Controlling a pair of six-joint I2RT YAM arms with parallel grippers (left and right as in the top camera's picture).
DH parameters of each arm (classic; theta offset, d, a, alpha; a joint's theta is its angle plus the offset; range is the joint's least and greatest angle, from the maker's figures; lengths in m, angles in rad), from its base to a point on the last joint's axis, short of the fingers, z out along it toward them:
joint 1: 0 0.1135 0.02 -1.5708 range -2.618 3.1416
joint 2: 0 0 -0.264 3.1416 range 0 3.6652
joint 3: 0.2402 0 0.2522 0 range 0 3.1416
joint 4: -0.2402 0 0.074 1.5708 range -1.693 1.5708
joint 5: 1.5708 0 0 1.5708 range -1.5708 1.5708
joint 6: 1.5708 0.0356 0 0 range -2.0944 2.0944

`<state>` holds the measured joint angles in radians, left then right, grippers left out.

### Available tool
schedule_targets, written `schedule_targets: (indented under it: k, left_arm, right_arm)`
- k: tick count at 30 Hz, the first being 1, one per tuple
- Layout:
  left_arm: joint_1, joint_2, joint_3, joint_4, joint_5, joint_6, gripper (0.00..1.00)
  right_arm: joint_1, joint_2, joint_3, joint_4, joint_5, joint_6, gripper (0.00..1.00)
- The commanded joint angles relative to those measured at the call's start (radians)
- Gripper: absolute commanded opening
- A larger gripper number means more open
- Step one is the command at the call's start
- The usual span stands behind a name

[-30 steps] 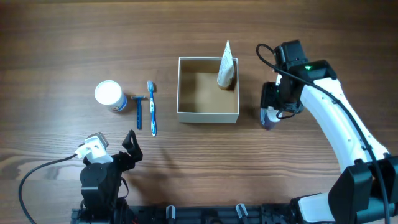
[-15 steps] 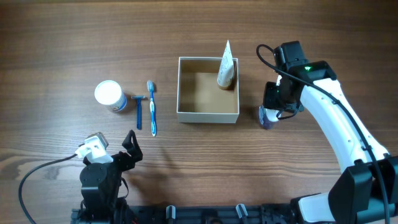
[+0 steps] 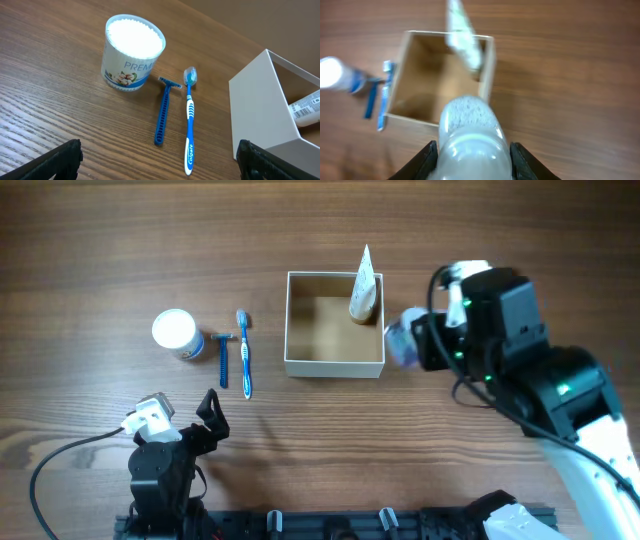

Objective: Pack container
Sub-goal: 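Lift the pump bottle with the right gripper and lower it into the box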

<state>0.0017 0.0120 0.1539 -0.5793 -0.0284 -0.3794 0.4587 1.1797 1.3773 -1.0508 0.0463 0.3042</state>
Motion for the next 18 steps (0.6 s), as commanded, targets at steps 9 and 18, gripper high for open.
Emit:
schedule_targets:
  k: [9, 18]
  left_arm:
    - [0.0, -0.009, -0.002, 0.003, 0.001, 0.009, 1.0]
    - [0.0, -0.009, -0.002, 0.003, 0.001, 0.009, 1.0]
  right_arm:
    - [0.122, 0.255, 0.019, 0.283, -0.014, -0.05, 0.25]
    - [0.122, 0.414, 0.019, 0.26, 0.098, -0.055, 0.25]
